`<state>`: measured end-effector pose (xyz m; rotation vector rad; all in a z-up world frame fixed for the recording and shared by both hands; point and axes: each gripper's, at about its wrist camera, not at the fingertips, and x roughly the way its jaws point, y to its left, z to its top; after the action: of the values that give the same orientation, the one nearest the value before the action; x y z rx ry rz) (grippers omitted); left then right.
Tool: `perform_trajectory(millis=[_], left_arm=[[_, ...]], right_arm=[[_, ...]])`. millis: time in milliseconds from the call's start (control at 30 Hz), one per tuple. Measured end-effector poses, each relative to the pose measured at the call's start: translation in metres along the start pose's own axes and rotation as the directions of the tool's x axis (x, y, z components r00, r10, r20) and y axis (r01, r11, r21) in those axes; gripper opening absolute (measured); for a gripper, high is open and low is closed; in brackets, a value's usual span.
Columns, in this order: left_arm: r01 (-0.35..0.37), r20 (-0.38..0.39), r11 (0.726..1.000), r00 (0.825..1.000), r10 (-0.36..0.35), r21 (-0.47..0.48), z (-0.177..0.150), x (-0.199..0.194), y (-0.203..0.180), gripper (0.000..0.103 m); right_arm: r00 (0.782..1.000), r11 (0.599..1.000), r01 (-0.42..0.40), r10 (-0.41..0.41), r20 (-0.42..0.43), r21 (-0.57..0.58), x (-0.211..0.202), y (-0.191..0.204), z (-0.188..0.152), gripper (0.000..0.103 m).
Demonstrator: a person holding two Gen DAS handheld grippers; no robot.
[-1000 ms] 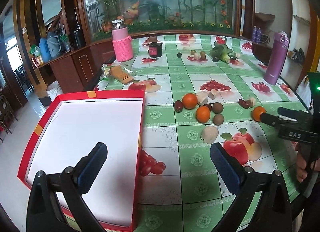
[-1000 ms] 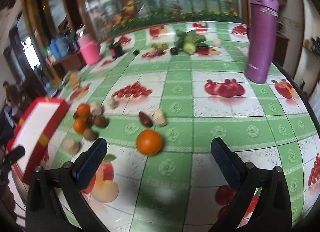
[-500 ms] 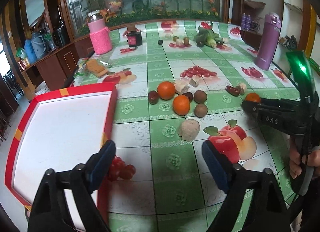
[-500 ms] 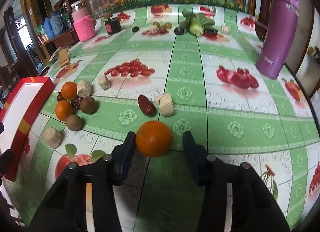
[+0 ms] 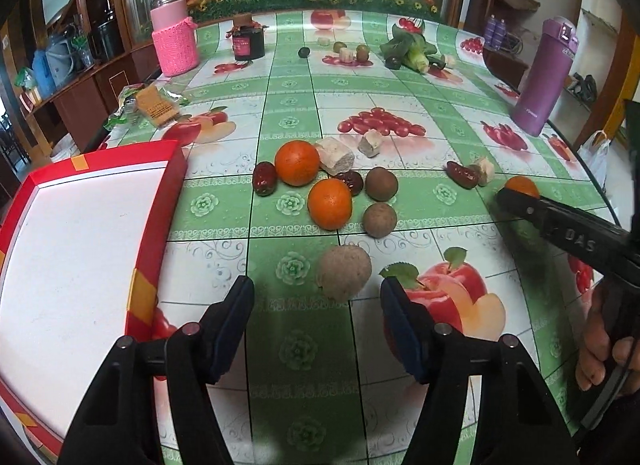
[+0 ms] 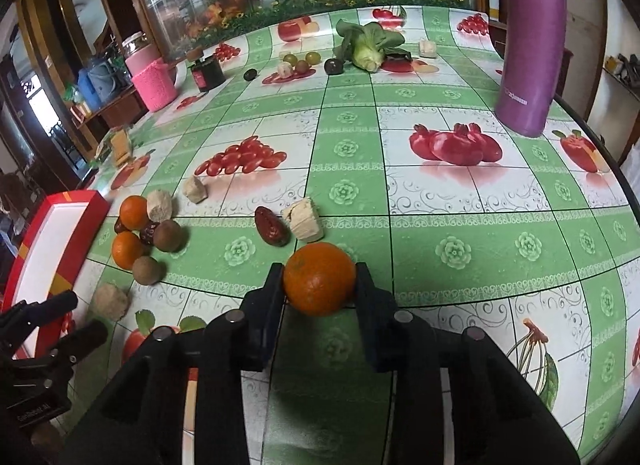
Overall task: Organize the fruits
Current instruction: 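Grasp a tan bread ball with the left gripper while the right holds the orange, then carry the bread ball and orange into the red-rimmed tray and open both grippers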
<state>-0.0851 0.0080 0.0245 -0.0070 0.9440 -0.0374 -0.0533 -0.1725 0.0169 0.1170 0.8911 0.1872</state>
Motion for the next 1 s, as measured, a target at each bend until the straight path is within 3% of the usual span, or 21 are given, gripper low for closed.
perform_trajectory(millis=[33,300,600,767,867,1000], left_arm=[[0.004,-0.011,1.000,1.000,-0.005,-0.005,0.000,0.003,0.000,0.051],[0.032,0.003,0.999,0.999,-0.032,0.009,0.004,0.010,-0.005,0.029],[0.055,0.066,0.998,0.996,-0.055,-0.005,0.000,-0.013,0.000,0.029],[0.056,0.196,0.998,0.979,-0.047,-0.040,-0.010,-0.068,0.022,0.029],[0.028,0.244,0.996,0.970,-0.006,-0.085,-0.017,-0.092,0.049,0.029],[-0.061,0.257,0.985,0.961,0.102,-0.164,-0.029,-0.107,0.094,0.029]], right_arm=[[1.000,1.000,-0.004,0.004,0.005,0.003,-0.001,0.000,0.000,0.036],[0.999,0.999,-0.019,0.018,0.033,0.034,-0.006,-0.004,0.004,0.036],[0.998,0.999,-0.014,0.012,0.061,0.030,-0.007,-0.004,0.004,0.036],[0.996,1.000,-0.020,0.019,0.092,0.014,-0.011,-0.001,0.004,0.036],[0.994,0.999,-0.035,0.035,0.100,0.001,-0.013,0.004,0.003,0.036],[0.988,0.994,-0.107,0.107,0.114,-0.006,-0.018,0.025,-0.001,0.036]])
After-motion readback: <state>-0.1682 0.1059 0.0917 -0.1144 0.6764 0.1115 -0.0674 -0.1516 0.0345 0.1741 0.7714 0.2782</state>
